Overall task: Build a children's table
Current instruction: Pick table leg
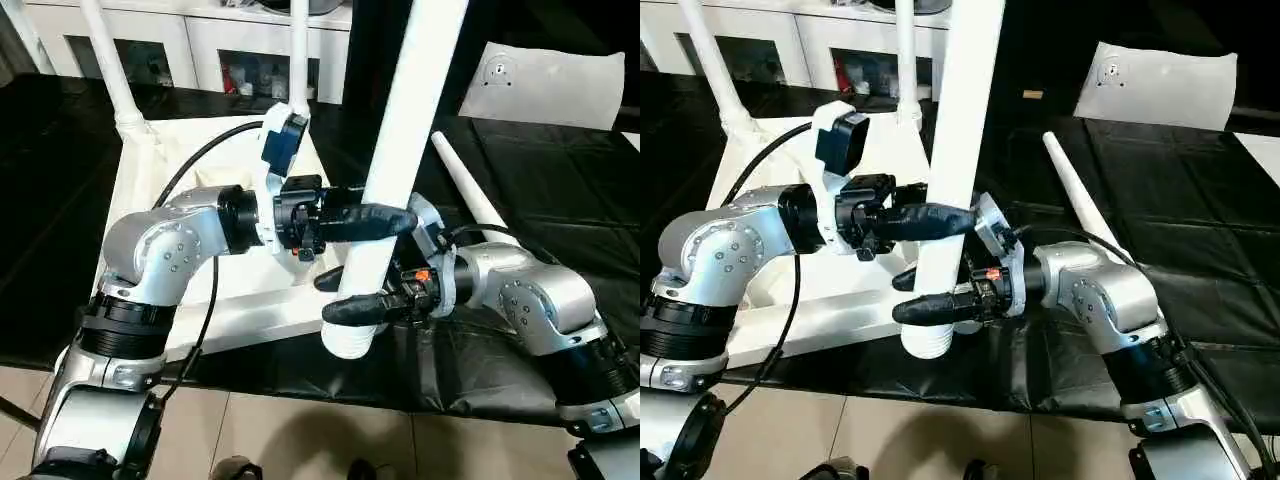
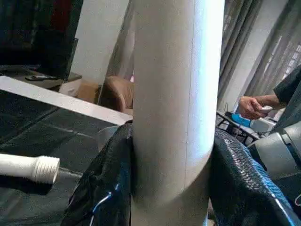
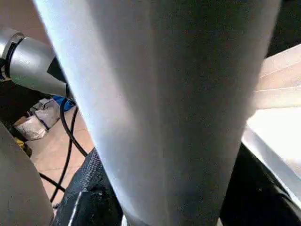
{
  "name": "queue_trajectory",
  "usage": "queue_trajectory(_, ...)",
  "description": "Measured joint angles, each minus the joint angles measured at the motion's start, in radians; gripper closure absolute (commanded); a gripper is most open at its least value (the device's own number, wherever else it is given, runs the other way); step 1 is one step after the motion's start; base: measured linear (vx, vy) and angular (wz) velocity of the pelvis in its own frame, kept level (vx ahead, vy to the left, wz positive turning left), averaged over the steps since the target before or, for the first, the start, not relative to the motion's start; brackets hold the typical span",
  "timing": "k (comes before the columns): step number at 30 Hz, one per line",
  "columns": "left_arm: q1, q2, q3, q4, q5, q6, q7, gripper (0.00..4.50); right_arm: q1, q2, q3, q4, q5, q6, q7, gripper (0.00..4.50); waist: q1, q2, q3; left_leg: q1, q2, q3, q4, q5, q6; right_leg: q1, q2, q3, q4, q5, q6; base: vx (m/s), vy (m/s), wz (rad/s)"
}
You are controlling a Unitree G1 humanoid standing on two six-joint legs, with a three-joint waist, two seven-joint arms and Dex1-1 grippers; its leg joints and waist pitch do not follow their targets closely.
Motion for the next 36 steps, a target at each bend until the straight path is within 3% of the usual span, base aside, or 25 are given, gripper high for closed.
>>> queue_trajectory(7,0.0,-0.003,-0.008,-0.002,0.01,-0.012,0.004,2.66,0.007,-0.002,0.0,-0.001,-0.004,-0.005,0.0,2.5,0.0,0.0,0.0,0.0,0.0,0.0,0.0,0.0,0.0,0.0,0.0,0.0,0.0,0.0,0.0,0.0,0.0,0.0)
queue_trajectory(8,0.0,-0.005,-0.007,-0.006,0.006,-0.005,0.009,2.1,0.007,-0.002,-0.001,-0.002,-0.003,-0.006,0.0,2.5,0.0,0.0,0.0,0.0,0.0,0.0,0.0,0.0,0.0,0.0,0.0,0.0,0.0,0.0,0.0,0.0,0.0,0.0)
queue_trajectory(9,0.003,-0.006,-0.007,-0.021,0.001,0.001,0.013,1.96,0.012,-0.001,-0.001,-0.01,-0.002,-0.007,0.0,2.5,0.0,0.001,0.0,0.0,0.0,0.0,0.0,0.0,0.0,0.0,0.0,0.0,0.0,0.0,0.0,0.0,0.0,0.0)
queue_trajectory(16,0.036,-0.08,0.022,-0.084,-0.042,0.019,0.103,1.51,0.035,0.021,-0.001,-0.04,0.005,-0.006,-0.024,2.54,0.002,0.003,-0.002,0.001,0.0,0.0,0.0,0.0,0.0,0.001,0.0,0.0,0.0,0.0,0.0,0.0,0.0,0.0)
queue_trajectory(20,0.049,-0.136,0.023,-0.097,-0.001,-0.028,0.21,1.11,0.061,0.027,-0.014,-0.038,0.006,0.014,-0.068,2.54,0.0,0.003,-0.003,0.001,0.0,0.0,0.001,0.0,0.0,0.002,0.0,0.0,0.0,0.0,0.0,0.0,0.0,0.0)
queue_trajectory(24,0.053,-0.25,0.078,-0.103,0.044,-0.135,0.369,0.8,0.098,0.088,-0.058,-0.038,0.008,0.013,-0.161,2.57,-0.003,0.005,-0.004,0.001,0.001,0.0,0.003,0.0,0.0,0.002,0.0,-0.003,-0.001,0.0,0.0,0.0,0.0,0.0)
queue_trajectory(28,0.053,-0.361,0.163,-0.106,-0.009,-0.182,0.489,0.6,0.116,0.157,-0.093,-0.045,0.035,0.023,-0.266,2.57,-0.008,0.009,-0.007,-0.003,0.003,-0.002,0.004,0.0,0.0,0.005,-0.001,-0.016,-0.01,0.0,0.0,0.0,0.0,0.0)
queue_trajectory(32,0.067,-0.384,0.216,-0.13,-0.061,-0.183,0.57,0.23,0.131,0.188,-0.138,-0.07,0.061,0.026,-0.328,2.57,-0.009,0.011,-0.009,-0.003,0.01,-0.002,0.003,0.0,0.0,0.008,-0.001,-0.021,-0.016,0.0,0.001,0.0,0.0,0.0)
queue_trajectory(36,0.08,-0.393,0.278,-0.148,-0.062,-0.206,0.654,0.02,0.177,0.244,-0.184,-0.073,0.043,-0.023,-0.43,2.57,-0.008,0.011,-0.01,-0.004,0.009,-0.002,0.001,0.0,0.0,0.007,-0.001,-0.021,-0.017,0.0,0.001,0.0,0.0,0.0)
